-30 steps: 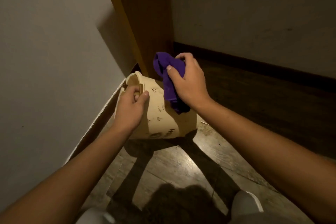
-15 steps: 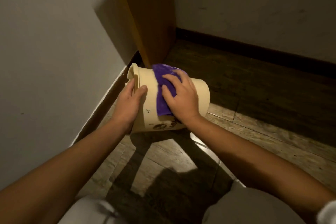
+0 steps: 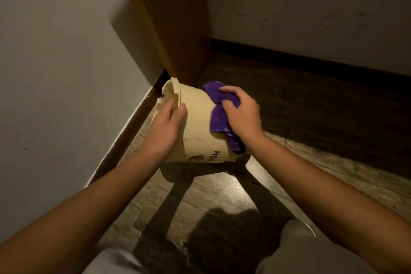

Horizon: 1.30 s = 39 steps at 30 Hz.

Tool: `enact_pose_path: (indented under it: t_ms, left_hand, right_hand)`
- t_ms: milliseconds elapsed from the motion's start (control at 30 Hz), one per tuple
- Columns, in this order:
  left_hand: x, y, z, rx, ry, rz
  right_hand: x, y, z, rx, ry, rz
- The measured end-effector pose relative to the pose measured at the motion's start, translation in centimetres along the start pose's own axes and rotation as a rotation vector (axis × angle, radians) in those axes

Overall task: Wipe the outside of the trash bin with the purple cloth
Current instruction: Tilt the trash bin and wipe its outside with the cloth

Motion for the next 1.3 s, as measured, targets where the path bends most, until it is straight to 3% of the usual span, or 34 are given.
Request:
enact_pose_path:
  t_ms: [67, 200, 400, 567, 667, 800, 967, 1133, 1300]
  left_hand:
    - [1.0, -0.7, -0.1, -0.008, -0.039, -0.035]
    - [1.9, -0.9, -0.5, 0.012, -0.088, -0.053]
    - [0.7, -0.3, -0.3, -0.013, -0.081, -0.106]
    - [0.8, -1.3, -0.2, -0.091, -0.122, -0.150]
    - [1.0, -1.7, -0.4, -0.081, -0.111, -0.127]
    - [2.2, -2.9, -0.7, -0.116, -0.123, -0.095]
    - [2.3, -2.2, -1.4, -0.075, -0.113, -0.028]
    - [0.6, 0.2, -1.9, 0.063, -0.010, -0.019]
    - [0.7, -0.5, -1.7, 0.023, 0.028, -0.015]
  right_hand:
    - [-3.1, -2.5, 0.7, -0.055, 0.097, -0.030]
    - [-4.3, -4.5, 0.0, -0.080, 0.216, 0.180]
    - [4.7, 1.0, -6.2, -0.124, -0.142, 0.373]
    - [8.7, 4.5, -3.9, -0.056, -0.306, 0.204]
    - [6.2, 4.3, -2.1, 0.025, -0.197, 0.089]
    - [-1.6, -0.9, 1.4, 0.011, 0.120, -0.015]
    - [-3.4, -4.0, 3.3, 0.030, 0.324, 0.162]
    - [4.5, 0.8, 0.9, 0.134, 0.113, 0.248]
    - [10.5, 5.1, -1.6, 0.181, -0.210, 0.230]
Point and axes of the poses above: each hand's wrist, its own z-axis away from the middle knuckle, its own y-axis out of the back of the hand, x = y × z, the point moved 8 cm from there along -z, towards the middle knuckle, and after that the axes turned 4 degrees about x, right-handed, at the moved point
